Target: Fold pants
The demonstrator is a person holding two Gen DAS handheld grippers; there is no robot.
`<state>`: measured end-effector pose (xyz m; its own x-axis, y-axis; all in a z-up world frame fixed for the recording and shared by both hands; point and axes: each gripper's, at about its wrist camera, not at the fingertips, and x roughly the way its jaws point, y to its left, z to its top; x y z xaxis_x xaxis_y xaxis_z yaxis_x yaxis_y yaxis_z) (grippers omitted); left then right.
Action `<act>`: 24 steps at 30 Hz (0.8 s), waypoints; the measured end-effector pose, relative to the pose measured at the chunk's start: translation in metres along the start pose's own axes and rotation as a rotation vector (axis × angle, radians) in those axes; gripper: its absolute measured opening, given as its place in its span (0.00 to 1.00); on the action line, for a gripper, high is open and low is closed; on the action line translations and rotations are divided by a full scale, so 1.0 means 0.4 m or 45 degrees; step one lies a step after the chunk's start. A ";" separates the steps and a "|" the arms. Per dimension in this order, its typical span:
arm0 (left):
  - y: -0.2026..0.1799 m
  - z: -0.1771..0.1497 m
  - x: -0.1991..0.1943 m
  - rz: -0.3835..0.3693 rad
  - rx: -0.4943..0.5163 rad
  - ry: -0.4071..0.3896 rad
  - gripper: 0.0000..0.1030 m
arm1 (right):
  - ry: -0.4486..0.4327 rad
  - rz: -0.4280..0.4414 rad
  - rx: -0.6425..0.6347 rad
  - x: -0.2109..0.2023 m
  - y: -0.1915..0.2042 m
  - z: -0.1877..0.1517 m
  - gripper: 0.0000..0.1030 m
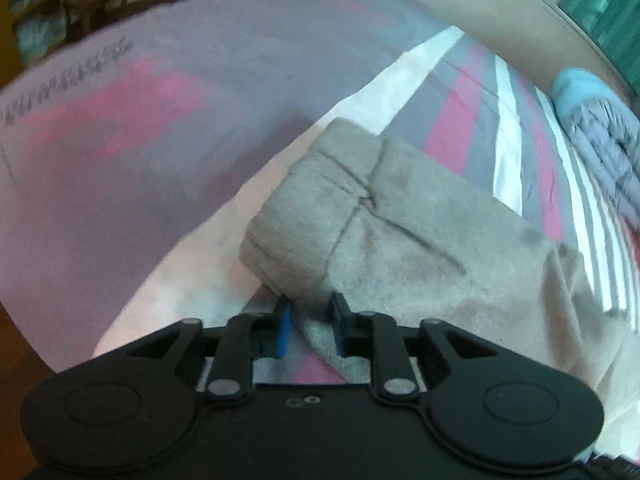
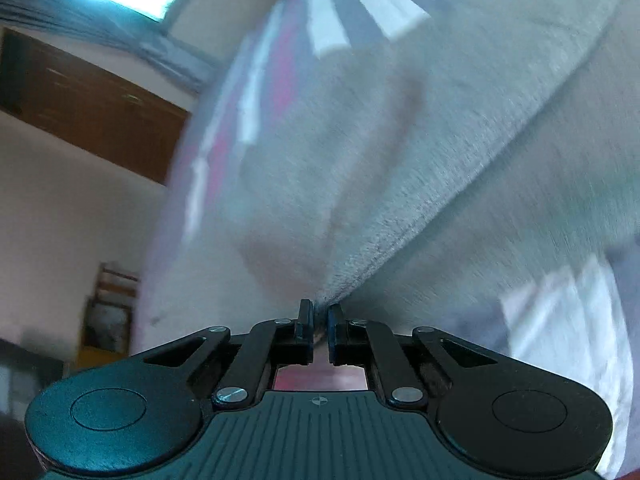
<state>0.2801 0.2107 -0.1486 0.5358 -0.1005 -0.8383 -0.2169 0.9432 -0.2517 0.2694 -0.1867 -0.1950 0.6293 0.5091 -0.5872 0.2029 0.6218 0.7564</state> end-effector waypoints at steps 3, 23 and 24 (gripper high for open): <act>0.013 0.030 -0.042 -0.058 -0.073 -0.017 0.32 | 0.003 0.006 0.019 0.000 0.010 0.007 0.08; -0.473 -0.231 -0.020 -0.105 0.508 0.055 0.47 | -0.174 -0.244 -0.154 -0.271 -0.159 0.059 0.44; -0.487 -0.249 0.005 -0.060 0.534 0.063 0.47 | -0.177 -0.250 -0.124 -0.287 -0.178 0.072 0.44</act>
<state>0.2421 -0.0048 -0.1492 0.4950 -0.1520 -0.8555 0.1632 0.9833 -0.0802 0.2044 -0.3064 -0.1733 0.6832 0.2907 -0.6699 0.2623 0.7584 0.5967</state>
